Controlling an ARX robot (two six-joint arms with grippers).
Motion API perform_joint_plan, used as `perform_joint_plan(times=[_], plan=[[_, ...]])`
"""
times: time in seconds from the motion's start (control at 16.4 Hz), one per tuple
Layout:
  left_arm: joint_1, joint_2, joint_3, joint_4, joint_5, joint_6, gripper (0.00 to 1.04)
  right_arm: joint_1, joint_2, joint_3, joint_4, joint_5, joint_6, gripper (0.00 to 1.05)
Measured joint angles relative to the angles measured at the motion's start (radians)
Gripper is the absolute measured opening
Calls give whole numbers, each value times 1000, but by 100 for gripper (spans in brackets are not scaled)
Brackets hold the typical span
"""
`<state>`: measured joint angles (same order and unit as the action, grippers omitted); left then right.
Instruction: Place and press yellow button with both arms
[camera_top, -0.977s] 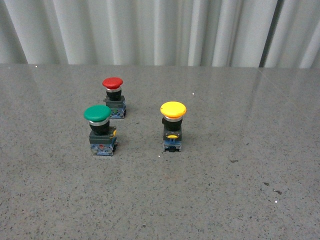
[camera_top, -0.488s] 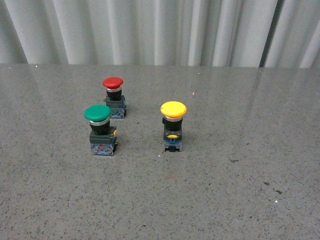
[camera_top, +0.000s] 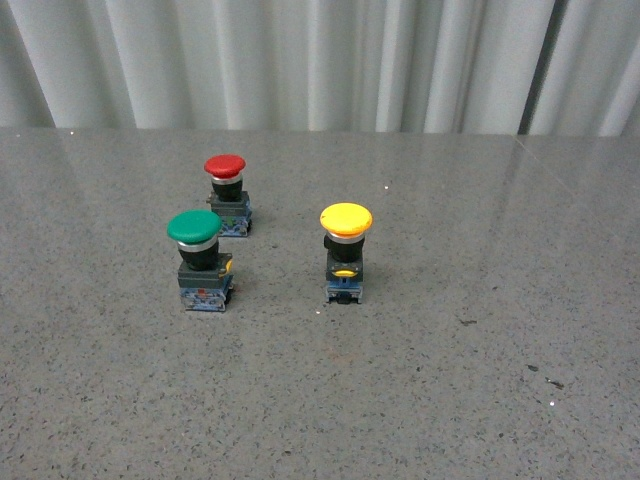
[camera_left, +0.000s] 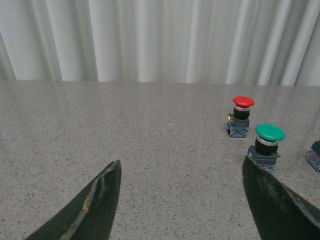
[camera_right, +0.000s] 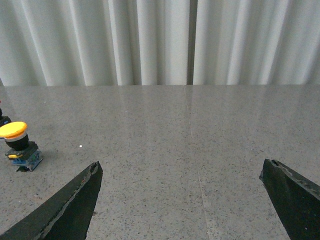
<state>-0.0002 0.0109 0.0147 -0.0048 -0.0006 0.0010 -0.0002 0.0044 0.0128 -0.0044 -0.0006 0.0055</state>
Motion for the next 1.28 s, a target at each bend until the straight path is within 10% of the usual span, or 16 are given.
perform_joint_plan(times=[0.06, 0.24, 0.79, 1.28], plan=[[0, 0, 0, 0, 1, 0, 99, 56, 306, 103, 163, -22, 115, 98], [0, 0, 0, 0, 0, 0, 98, 245, 901, 401, 584, -11, 135, 98], [0, 0, 0, 0, 0, 0, 98, 542, 1575, 785, 566, 32, 158, 98], [0, 0, 0, 0, 0, 0, 98, 570, 1683, 838, 541, 57, 154, 26]])
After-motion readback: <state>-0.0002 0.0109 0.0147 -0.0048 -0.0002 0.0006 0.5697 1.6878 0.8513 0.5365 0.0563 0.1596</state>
